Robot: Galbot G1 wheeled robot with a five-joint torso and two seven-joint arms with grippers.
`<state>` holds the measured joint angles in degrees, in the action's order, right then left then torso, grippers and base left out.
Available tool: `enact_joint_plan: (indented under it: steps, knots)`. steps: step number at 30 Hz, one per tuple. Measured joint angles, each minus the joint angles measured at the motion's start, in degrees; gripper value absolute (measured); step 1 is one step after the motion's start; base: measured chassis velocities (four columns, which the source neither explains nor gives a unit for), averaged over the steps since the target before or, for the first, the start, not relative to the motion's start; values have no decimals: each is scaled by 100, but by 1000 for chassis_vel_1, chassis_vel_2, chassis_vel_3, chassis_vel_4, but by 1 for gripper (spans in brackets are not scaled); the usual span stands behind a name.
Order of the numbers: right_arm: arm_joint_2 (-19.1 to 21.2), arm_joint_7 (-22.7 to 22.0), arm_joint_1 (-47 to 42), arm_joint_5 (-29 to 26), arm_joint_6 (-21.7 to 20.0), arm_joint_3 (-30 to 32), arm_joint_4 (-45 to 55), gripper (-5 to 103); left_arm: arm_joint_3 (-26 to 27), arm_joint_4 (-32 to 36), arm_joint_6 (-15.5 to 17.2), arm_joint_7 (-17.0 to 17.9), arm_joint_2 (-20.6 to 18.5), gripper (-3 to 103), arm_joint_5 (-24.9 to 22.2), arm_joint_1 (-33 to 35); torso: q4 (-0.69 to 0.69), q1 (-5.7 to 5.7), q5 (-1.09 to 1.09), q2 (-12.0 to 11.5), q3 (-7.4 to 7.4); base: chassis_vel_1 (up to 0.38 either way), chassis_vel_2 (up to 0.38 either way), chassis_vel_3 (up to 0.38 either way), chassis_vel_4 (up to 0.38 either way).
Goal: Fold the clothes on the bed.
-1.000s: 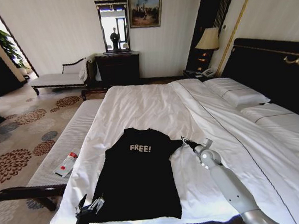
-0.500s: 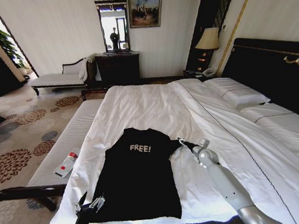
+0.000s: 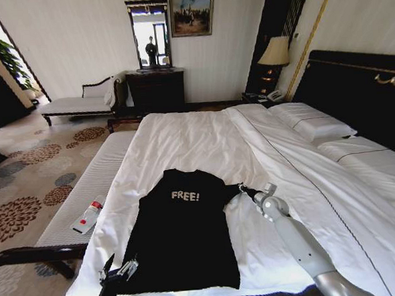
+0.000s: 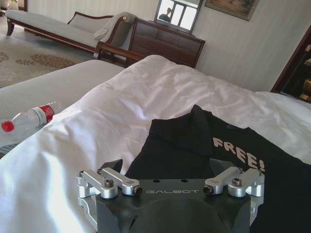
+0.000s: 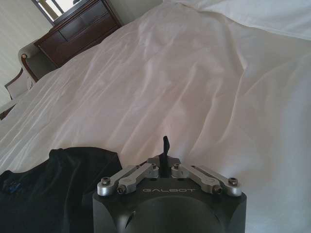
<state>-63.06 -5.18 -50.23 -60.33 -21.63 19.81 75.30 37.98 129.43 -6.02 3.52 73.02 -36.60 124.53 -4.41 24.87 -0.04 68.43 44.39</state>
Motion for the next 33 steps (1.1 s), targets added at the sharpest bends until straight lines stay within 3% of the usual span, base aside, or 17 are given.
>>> enact_joint_plan:
  steps: [3, 7, 15, 20, 23, 33]
  knots:
    - [13, 8, -32, 62, 15, 6, 30, 1, 0, -26, 0, -1, 2, 100, -13, -4, 0, 0, 0, 0, 0, 0, 0, 0, 0]
    - [38, 62, -97, 205, 106, 20, 148, 0, 7, -52, -9, -5, 0, 100, -30, -11, -1, 0, 0, 0, 0, 0, 0, 0, 0]
    - [136, 146, -277, 1013, 437, -156, 639, 0, 70, -98, -16, -13, -19, 100, -128, -31, -1, 0, 0, 0, 0, 0, 0, 0, 0]
    - [224, 176, -297, 1413, 527, -605, 960, 0, 110, -128, -32, -18, -1, 100, -147, -12, -1, 0, -1, 0, 0, 0, 0, 0, 0]
    - [92, 197, -90, 1862, 605, -1192, 939, 0, 138, -136, -39, -21, 25, 100, -159, -3, 0, 0, -1, 0, 0, 0, 0, 0, 0]
    - [-247, 165, 430, 2138, 643, -2025, 825, 0, 283, -180, -78, -82, 114, 100, -234, 87, 0, 0, -2, 0, 0, 0, 0, 0, 0]
